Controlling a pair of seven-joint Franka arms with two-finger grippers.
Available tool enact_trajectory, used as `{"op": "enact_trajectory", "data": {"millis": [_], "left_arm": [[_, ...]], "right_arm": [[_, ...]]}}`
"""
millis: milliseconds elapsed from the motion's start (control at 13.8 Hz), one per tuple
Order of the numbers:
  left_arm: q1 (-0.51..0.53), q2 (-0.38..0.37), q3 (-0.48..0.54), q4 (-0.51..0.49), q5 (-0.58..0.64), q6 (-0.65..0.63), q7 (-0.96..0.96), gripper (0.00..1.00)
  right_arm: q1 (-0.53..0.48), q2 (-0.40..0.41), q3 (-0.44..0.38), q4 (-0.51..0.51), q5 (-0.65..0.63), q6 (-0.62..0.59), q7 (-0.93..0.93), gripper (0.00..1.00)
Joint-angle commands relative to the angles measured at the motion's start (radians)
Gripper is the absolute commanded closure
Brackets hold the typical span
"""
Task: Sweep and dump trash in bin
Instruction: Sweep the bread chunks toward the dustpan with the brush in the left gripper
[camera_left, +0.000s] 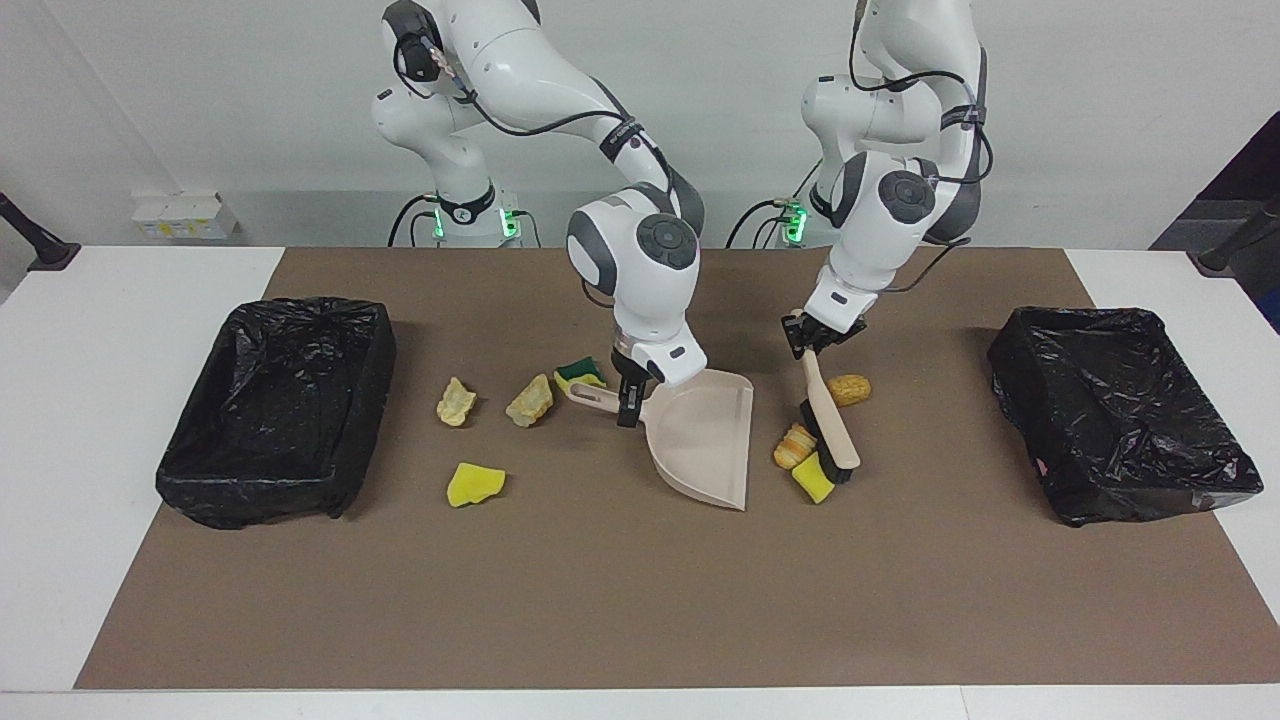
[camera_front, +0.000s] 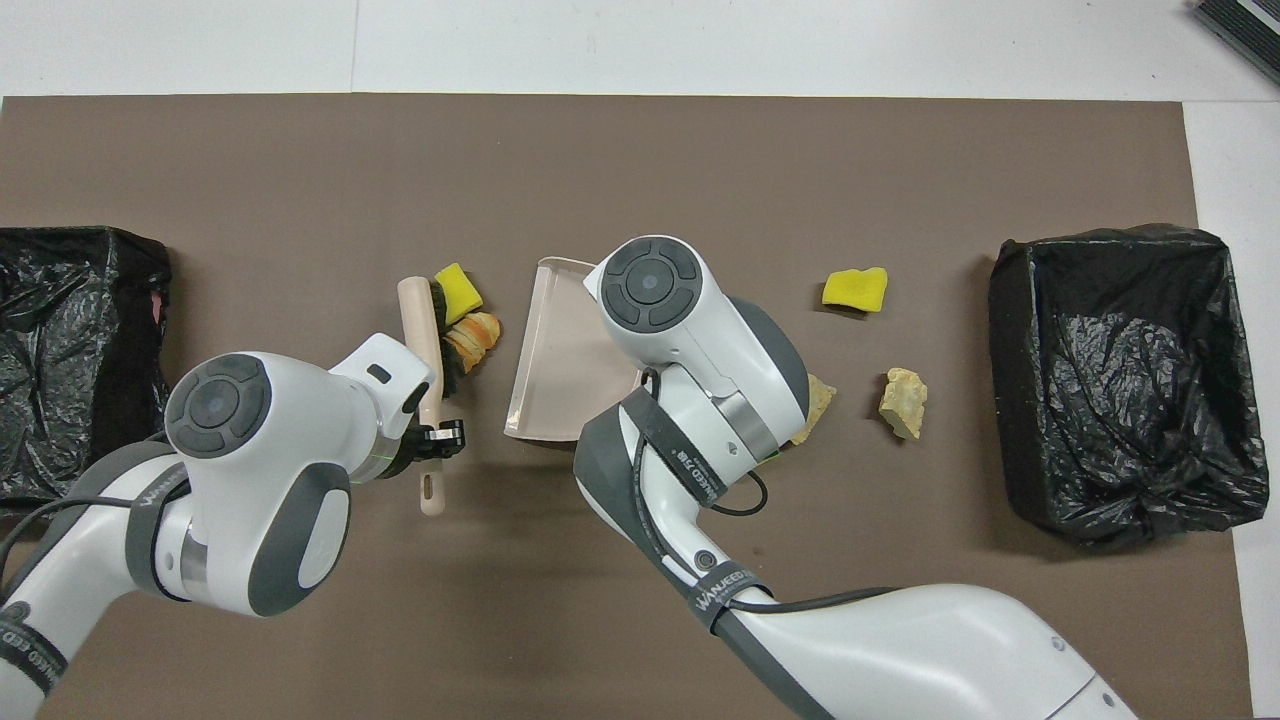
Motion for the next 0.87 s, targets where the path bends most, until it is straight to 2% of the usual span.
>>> {"op": "enact_trajectory", "data": {"millis": [0,217,290,362,435,507,580,797], "left_arm": [[-0.074,0.005,0.016,0.021,-0.029,0.018,0.0,1.0],[-0.137,0.002,0.012,0.025,-0.03,0.012,0.052,1.0],[-0.163,0.001,0.012,0.031,-0.038,0.011,0.054,1.0],[-0.185,0.001,0.013,0.037,-0.061,0.011,0.054,1.0],[-0.189,0.001,0.015,0.047,-0.087,0.005,0.054,1.0],[-0.179,-0.015,0.015,0.054,-0.089,-0.011,0.055,1.0],[-0.168,-0.037,0.024,0.068,-0.09,-0.052,0.052,1.0],[-0.041,-0.077,0.027,0.142,-0.09,-0.33,-0.007,1.0]], "right_arm": [[-0.014,-0.055,0.011,-0.094,-0.004,0.026,-0.063,0.0],[-0.009,-0.087,0.011,-0.168,-0.004,0.065,-0.083,0.05],[-0.006,-0.095,0.011,-0.172,-0.004,0.06,-0.084,0.16],[-0.006,-0.093,0.011,-0.168,-0.005,0.053,-0.095,0.3],[-0.006,-0.093,0.01,-0.166,-0.007,0.053,-0.1,0.55],[-0.006,-0.093,0.01,-0.166,-0.007,0.054,-0.1,0.84],[-0.006,-0.093,0.01,-0.166,-0.008,0.057,-0.1,1.0],[-0.007,-0.089,0.01,-0.16,-0.022,0.063,-0.145,1.0]]}}
